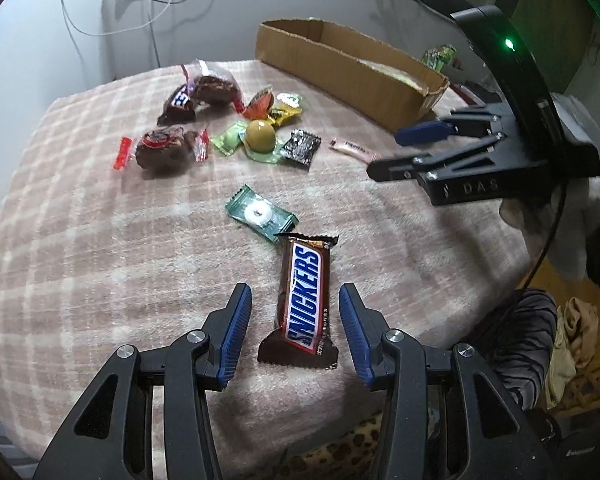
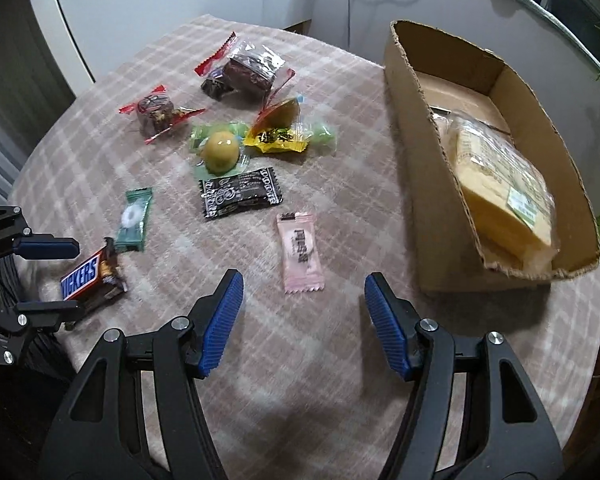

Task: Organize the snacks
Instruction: 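Grasp the Snickers bar with the left tool while the right tool grasps the pink candy packet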

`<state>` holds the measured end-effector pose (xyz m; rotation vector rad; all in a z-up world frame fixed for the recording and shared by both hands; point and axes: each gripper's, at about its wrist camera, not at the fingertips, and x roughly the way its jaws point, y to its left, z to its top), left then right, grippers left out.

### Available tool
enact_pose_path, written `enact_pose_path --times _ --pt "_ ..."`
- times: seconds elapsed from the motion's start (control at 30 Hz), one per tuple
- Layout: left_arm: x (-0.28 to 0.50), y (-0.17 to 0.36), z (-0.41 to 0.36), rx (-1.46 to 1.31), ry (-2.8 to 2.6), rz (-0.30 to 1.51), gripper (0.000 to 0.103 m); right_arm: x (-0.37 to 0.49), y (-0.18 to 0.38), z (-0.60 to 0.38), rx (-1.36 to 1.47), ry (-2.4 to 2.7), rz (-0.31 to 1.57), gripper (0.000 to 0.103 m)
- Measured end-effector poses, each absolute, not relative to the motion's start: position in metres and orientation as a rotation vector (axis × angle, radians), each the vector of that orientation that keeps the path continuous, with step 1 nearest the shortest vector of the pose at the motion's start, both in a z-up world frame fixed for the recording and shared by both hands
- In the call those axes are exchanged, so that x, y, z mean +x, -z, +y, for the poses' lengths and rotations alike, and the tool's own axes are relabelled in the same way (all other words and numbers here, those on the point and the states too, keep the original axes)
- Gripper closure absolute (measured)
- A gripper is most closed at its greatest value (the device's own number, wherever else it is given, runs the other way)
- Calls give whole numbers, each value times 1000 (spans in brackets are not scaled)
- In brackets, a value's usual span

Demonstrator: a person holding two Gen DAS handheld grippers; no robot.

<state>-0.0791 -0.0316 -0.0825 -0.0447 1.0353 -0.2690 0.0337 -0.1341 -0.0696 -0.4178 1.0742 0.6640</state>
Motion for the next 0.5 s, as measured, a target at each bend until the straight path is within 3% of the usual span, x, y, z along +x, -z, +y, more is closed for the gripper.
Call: enact_pose_path --times 0.13,0.23,0.5 --pt "-73 89 -34 -25 272 1060 59 40 74 -131 -420 -673 1093 46" --pt "-70 91 -36 -16 272 1062 59 47 78 -130 -415 -676 1109 46" --pt "-65 92 -41 23 259 1054 73 56 78 -124 -387 -704 1131 54"
